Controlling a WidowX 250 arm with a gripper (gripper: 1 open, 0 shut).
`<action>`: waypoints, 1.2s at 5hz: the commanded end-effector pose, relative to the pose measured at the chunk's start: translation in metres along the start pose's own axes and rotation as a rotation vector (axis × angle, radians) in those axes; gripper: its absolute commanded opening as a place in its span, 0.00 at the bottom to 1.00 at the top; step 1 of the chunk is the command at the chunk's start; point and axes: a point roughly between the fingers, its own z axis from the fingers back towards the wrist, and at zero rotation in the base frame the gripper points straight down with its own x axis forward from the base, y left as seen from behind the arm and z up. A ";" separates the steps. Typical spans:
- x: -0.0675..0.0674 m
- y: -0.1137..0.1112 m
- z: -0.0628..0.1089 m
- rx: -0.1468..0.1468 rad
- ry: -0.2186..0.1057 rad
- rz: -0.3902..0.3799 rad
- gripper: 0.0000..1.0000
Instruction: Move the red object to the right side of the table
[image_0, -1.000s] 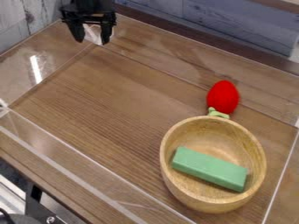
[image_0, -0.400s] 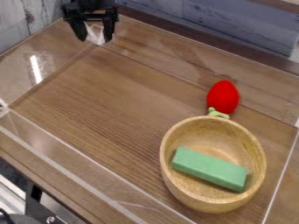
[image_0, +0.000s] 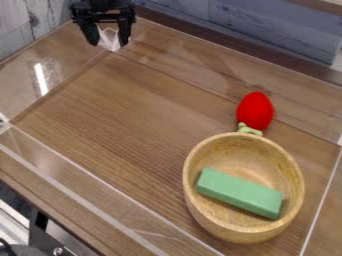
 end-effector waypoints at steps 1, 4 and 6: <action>0.016 -0.008 0.052 0.008 -0.127 -0.011 1.00; 0.012 -0.005 0.036 0.050 -0.132 0.049 1.00; 0.011 0.001 0.031 0.054 -0.136 0.037 1.00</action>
